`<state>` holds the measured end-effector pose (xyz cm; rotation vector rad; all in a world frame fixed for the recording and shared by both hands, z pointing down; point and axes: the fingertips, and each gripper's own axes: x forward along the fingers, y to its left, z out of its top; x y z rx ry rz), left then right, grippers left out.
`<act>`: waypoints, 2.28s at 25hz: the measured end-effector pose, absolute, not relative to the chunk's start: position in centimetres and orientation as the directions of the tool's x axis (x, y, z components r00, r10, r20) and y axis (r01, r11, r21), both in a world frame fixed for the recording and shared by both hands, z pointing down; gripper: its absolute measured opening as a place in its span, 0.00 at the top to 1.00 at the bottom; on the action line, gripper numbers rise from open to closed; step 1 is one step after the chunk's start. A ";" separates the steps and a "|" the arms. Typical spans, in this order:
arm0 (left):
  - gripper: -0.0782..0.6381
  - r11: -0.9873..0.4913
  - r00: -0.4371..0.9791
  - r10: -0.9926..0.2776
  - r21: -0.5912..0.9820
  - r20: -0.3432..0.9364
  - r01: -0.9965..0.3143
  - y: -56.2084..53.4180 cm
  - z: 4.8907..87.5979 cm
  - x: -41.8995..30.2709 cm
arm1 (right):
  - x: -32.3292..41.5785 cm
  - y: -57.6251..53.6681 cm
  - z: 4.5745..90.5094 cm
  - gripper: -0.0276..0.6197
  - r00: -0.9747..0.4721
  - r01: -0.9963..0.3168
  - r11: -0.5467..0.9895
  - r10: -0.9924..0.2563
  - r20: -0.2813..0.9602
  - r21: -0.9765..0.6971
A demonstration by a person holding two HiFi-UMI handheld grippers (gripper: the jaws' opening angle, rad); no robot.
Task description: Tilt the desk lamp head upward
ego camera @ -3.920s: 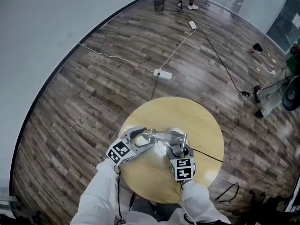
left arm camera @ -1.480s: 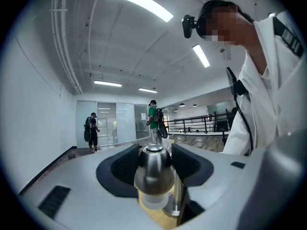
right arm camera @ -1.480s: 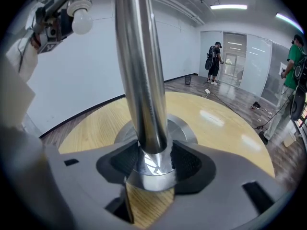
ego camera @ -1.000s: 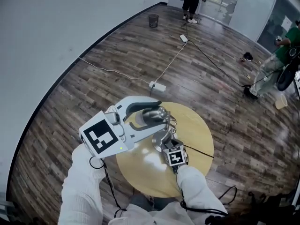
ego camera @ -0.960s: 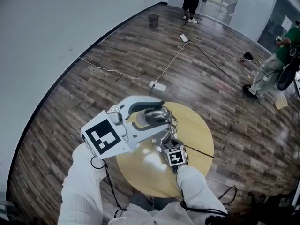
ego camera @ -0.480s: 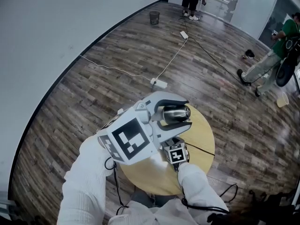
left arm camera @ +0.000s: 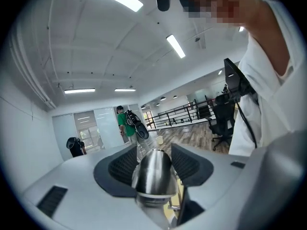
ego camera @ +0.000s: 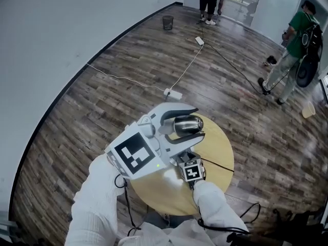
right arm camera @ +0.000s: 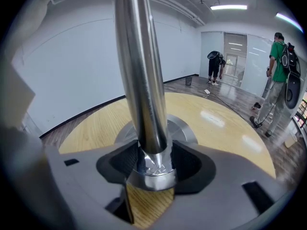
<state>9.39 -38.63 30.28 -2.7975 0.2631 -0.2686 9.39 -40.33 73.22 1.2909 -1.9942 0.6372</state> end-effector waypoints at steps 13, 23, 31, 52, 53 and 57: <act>0.59 -0.793 0.767 -0.567 -0.054 -0.300 -0.607 -39.0 26.5 -3.6 | 13.3 -35.7 68.4 0.59 -0.275 -0.958 0.272 -0.771 0.574 -0.093; 0.89 -0.520 0.550 -0.827 0.208 0.119 -0.828 -36.1 51.0 -5.7 | 13.7 -32.2 64.6 0.90 -0.204 -0.979 0.182 -0.847 0.490 -0.092; 0.89 -0.552 0.558 -0.682 0.169 0.473 -0.817 -30.5 63.1 2.2 | 10.8 -30.1 64.0 0.94 -0.211 -0.977 0.189 -0.851 0.480 -0.095; 0.89 -0.525 0.561 -0.696 0.216 0.449 -0.823 -19.6 57.7 -0.3 | 10.2 -19.3 57.3 0.94 -0.119 -0.990 0.082 -0.914 0.387 -0.112; 0.89 -0.525 0.561 -0.697 0.214 0.447 -0.823 -19.2 57.6 -0.2 | 10.1 -18.9 56.9 0.94 -0.126 -0.989 0.088 -0.917 0.378 -0.115; 0.89 -0.511 0.546 -0.709 0.209 0.446 -0.834 -16.5 57.7 0.1 | 10.1 -15.9 56.5 0.94 -0.141 -0.987 0.105 -0.921 0.362 -0.117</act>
